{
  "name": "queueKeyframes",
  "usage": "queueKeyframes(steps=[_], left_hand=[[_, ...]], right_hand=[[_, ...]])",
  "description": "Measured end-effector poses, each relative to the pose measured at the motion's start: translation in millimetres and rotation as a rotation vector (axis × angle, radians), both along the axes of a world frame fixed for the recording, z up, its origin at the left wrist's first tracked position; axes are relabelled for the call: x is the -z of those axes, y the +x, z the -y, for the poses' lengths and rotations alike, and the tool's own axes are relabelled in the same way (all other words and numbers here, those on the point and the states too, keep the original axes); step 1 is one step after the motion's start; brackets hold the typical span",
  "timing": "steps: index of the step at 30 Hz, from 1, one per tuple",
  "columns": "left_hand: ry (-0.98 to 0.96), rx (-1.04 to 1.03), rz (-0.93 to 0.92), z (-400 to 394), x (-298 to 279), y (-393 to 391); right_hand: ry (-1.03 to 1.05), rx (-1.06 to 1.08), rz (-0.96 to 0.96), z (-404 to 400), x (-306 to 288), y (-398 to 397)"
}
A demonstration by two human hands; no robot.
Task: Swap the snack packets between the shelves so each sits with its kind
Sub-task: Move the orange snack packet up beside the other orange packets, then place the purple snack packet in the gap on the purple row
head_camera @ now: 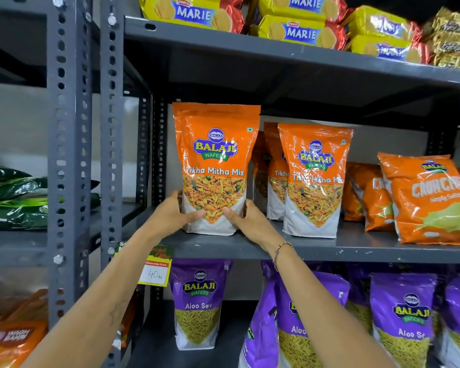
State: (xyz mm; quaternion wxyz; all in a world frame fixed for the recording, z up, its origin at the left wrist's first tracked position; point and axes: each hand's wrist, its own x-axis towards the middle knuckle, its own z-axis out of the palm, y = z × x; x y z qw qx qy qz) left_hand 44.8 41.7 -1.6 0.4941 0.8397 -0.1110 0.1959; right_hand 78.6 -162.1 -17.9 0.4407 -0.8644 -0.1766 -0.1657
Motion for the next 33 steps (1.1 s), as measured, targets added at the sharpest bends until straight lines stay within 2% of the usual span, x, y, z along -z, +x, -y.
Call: queueKeyframes(steps=[3, 5, 7, 9, 13, 18, 21, 23, 27, 33], left_hand=[[0.005, -0.149, 0.160, 9, 7, -19], [-0.043, -0.234, 0.369, 21, 14, -43], [-0.066, -0.191, 0.497, 37, 24, -71], [-0.016, -0.084, 0.506, 51, 41, -94], [-0.159, 0.124, 0.282, 77, 88, -122], [-0.234, 0.031, -0.015, 118, 190, -118], [-0.111, -0.001, -0.323, 144, 259, -100], [-0.110, -0.045, -0.512, 157, 290, -93], [-0.185, -0.102, -0.540, 175, 321, -86], [-0.352, -0.292, -0.478, 203, 341, -69]], right_hand=[[0.012, 0.090, 0.197, 0, 3, -21], [0.168, 0.092, 0.371, 2, 12, -46], [0.314, 0.080, 0.513, 2, 30, -76], [0.412, 0.113, 0.609, 6, 59, -104], [0.494, 0.194, 0.629, 32, 137, -141], [0.482, 0.314, 0.383, 86, 233, -150], [0.404, 0.422, 0.084, 108, 274, -137], [0.340, 0.421, -0.133, 118, 297, -127], [0.238, 0.317, -0.418, 129, 329, -112], [0.111, 0.205, -0.481, 137, 338, -99]])
